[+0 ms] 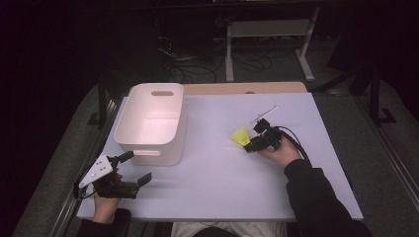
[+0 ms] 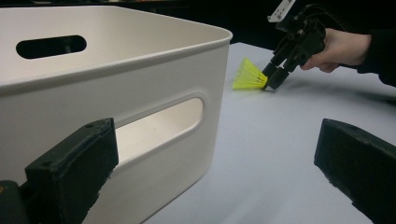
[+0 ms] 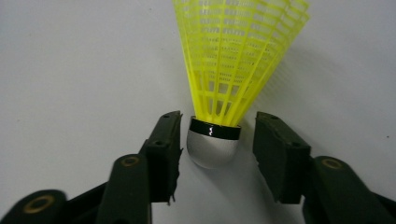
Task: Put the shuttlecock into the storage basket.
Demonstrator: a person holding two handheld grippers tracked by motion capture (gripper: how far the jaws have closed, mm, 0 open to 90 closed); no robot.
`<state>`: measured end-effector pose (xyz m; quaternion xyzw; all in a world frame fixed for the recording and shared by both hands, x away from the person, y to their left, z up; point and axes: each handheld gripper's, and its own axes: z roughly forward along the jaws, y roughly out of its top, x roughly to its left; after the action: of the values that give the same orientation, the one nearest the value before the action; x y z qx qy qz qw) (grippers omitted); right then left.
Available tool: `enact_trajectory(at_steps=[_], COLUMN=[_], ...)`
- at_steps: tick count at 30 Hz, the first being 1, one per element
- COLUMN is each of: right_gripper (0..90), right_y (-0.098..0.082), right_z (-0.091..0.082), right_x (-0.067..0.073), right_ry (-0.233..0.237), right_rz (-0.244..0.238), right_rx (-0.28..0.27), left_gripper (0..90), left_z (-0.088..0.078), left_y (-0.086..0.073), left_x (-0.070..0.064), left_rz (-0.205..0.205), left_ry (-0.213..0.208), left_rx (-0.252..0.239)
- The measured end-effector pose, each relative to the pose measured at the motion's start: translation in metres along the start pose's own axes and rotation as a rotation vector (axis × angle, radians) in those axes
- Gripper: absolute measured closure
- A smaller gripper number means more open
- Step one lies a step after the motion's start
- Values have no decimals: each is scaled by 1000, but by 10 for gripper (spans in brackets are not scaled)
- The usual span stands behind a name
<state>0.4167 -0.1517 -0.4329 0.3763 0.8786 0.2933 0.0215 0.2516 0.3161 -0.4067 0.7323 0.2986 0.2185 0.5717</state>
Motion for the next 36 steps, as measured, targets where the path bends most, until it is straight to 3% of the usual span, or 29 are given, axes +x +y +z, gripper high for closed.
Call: enact_trajectory(at_steps=[7,15,36], right_gripper=[611,628,631], right_y=[0,0,3], right_z=[0,-2,-31], right_x=[-1,-2,0], right_ry=[15,25,22], right_rz=[9,8,-13], right_rx=[3,2,-45], left_gripper=[0,0,0], left_z=[0,0,0], left_y=[0,0,0], left_x=[0,0,0], left_rz=[0,1,1], left_ry=[0,0,1], left_rx=[0,2,2])
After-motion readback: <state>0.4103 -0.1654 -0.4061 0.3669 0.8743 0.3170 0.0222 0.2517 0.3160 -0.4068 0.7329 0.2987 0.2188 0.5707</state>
